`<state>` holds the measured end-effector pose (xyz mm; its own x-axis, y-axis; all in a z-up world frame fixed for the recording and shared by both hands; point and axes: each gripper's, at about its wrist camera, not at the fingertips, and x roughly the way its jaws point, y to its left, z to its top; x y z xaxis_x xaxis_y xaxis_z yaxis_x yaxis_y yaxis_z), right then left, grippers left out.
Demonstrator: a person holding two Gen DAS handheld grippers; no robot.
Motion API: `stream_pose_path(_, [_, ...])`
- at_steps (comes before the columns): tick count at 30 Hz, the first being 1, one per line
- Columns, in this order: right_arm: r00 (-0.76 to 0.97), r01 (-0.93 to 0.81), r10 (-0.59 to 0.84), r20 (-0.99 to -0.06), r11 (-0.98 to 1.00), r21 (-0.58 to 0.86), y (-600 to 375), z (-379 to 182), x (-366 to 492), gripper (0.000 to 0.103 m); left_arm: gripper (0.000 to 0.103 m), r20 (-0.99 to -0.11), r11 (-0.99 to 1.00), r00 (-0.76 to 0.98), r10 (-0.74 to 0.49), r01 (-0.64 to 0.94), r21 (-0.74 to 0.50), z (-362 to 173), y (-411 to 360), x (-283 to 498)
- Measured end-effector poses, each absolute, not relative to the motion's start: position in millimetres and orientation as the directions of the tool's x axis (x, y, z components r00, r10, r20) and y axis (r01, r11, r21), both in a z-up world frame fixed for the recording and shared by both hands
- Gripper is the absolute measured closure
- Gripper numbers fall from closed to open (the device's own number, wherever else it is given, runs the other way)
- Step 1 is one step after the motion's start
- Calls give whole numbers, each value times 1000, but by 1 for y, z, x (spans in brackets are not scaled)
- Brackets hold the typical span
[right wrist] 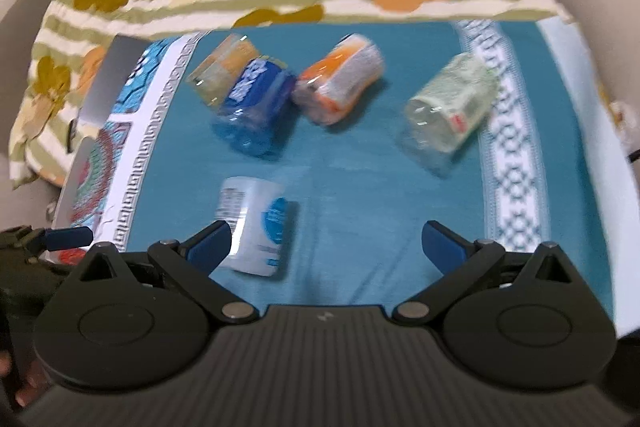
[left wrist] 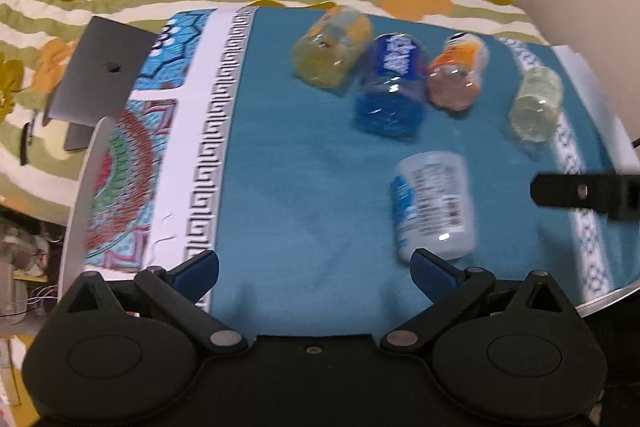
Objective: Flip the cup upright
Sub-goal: 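Close the right gripper around the lying white cup, then rotate the cup upright with the right gripper and set it on the cloth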
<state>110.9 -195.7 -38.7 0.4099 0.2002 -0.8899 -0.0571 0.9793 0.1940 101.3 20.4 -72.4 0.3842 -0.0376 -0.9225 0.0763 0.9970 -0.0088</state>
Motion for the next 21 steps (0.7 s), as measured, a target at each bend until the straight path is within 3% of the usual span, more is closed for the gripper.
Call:
stream_pose_path(17, [54, 51, 388, -920, 919, 391, -161, -115, 207, 0, 0, -929, 1000, 371, -1, -15, -7, -84, 56, 96])
stream_pose_path(21, [19, 75, 400, -916, 913, 401, -160, -125, 216, 6, 0, -930, 1000, 367, 5, -22, -4, -86, 59, 100])
